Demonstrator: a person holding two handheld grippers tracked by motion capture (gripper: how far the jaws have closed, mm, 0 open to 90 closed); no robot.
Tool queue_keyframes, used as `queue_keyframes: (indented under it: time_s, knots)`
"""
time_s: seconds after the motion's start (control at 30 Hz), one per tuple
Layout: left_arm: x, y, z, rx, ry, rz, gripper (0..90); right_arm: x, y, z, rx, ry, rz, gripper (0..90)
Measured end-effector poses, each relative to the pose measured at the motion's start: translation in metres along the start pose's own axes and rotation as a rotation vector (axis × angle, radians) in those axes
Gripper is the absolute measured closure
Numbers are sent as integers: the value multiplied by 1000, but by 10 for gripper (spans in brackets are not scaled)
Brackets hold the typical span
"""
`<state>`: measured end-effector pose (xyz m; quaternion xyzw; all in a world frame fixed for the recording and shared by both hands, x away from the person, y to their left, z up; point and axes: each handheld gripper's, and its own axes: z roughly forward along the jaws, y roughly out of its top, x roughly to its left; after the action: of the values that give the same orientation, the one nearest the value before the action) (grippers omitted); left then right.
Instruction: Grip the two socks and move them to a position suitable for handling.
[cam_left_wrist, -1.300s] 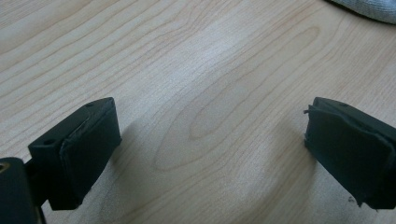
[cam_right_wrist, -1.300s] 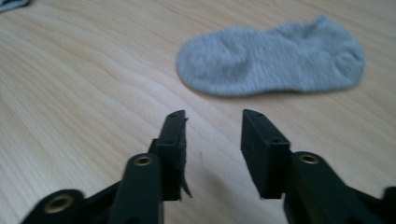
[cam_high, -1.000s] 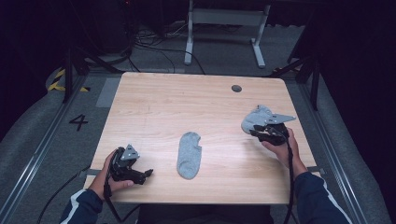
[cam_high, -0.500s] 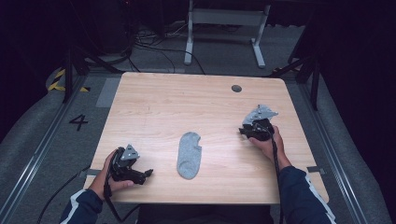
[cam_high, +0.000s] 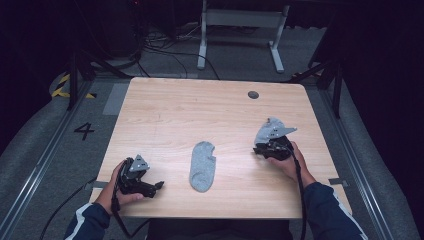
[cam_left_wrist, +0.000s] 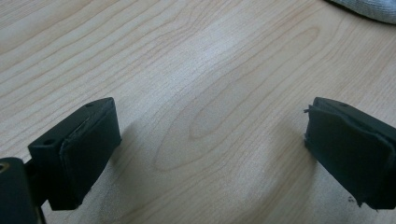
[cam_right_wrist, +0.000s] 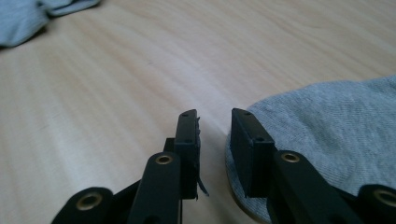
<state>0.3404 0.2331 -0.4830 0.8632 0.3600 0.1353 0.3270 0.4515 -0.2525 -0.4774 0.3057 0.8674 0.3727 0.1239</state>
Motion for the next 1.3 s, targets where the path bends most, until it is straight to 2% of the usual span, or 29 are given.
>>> queue_keyframes:
  time_s: [0.07, 0.1, 0.13, 0.2, 0.3, 0.47, 0.63, 0.73, 0.87, 0.9, 0.97, 1.0, 1.1, 1.23, 1.3]
  knots:
    - [0, 0, 0, 0, 0, 0, 37, 14, -5, -6, 7, 35, -41, 730]
    - [0, 0, 0, 0, 0, 0, 37, 14, -5, -6, 7, 35, -41, 730]
    - [0, 0, 0, 0, 0, -1, 37, 22, -9, -12, 19, 58, -74, 727]
    - [0, 0, 0, 0, 0, -1, 37, 25, -11, -14, 22, 67, -85, 724]
    - [0, 0, 0, 0, 0, 0, 37, 37, -22, -27, 34, 113, -114, 723]
    - [0, 0, 0, 1, 1, -2, 37, 51, -40, -46, 44, 152, -135, 715]
    - [0, 0, 0, 1, 4, -2, 37, 61, -60, -68, 53, 166, -129, 683]
    - [0, 0, 0, 1, 4, -2, 37, 66, -70, -82, 79, 151, -134, 669]
    - [-1, 0, 0, 1, 4, -4, 37, 68, -72, -91, 100, 153, -136, 690]
    - [0, 0, 0, 2, 5, -4, 36, 68, -71, -94, 96, 148, -133, 691]
    - [-1, 0, 0, -1, 3, -15, 35, 69, -64, -100, 43, 121, -115, 688]
    - [-1, 0, 1, -1, 3, -15, 35, 69, -59, -101, 14, 90, -109, 688]
    - [-2, 0, 1, 1, 5, -20, 35, 71, -46, -97, -14, 14, -128, 686]
    - [-2, 1, 1, 0, 3, -19, 35, 67, -29, -82, -32, -35, -130, 687]
    - [-1, 1, 1, -1, 1, -15, 34, 60, -20, -69, -27, -51, -107, 690]
